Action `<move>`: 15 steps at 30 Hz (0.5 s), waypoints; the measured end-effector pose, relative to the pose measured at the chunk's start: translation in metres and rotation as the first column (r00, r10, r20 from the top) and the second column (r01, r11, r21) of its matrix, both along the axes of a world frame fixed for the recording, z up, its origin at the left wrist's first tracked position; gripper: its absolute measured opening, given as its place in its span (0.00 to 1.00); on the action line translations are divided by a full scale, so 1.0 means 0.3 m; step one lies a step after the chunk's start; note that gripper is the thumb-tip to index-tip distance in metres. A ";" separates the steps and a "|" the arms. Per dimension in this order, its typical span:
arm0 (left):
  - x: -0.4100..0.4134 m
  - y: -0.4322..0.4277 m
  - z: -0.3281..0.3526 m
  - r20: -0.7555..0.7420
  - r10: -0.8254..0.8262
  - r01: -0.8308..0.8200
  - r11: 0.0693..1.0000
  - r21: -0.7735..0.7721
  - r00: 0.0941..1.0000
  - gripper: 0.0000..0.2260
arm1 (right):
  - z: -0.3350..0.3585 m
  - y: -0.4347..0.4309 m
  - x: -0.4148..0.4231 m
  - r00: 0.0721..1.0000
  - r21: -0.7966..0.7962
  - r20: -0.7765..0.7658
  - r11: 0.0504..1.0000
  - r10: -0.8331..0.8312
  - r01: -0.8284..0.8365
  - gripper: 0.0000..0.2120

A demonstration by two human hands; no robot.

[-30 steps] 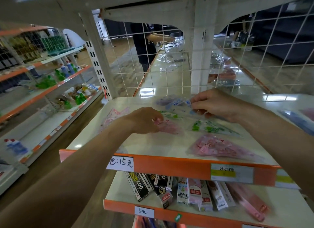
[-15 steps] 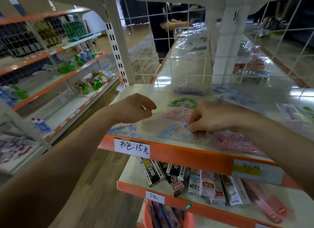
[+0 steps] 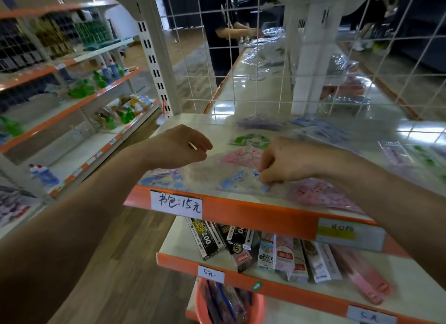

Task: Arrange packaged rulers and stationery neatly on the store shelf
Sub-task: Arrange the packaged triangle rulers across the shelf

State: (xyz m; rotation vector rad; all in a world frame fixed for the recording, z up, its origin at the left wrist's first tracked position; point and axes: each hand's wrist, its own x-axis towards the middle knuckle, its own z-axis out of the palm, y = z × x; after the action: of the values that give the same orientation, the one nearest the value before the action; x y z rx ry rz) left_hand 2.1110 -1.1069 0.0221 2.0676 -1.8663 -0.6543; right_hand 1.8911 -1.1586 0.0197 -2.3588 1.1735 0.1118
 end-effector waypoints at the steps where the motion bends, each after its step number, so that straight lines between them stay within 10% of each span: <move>1: 0.003 0.002 0.001 -0.003 0.007 -0.007 1.000 0.004 1.000 0.09 | 0.002 0.001 0.001 1.000 -0.024 -0.020 1.000 0.009 -0.009 0.05; 15: 0.201 0.125 0.049 0.248 0.165 -0.196 0.975 0.105 0.955 0.15 | -0.007 0.106 0.261 0.955 -0.154 0.186 0.967 0.231 -0.204 0.13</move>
State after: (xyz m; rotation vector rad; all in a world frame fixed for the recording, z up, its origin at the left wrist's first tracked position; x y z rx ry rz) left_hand 2.1714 -1.0695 0.0367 2.4616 -1.7639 -0.5109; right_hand 1.9695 -1.1269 0.0177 -2.5419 0.8454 -0.1339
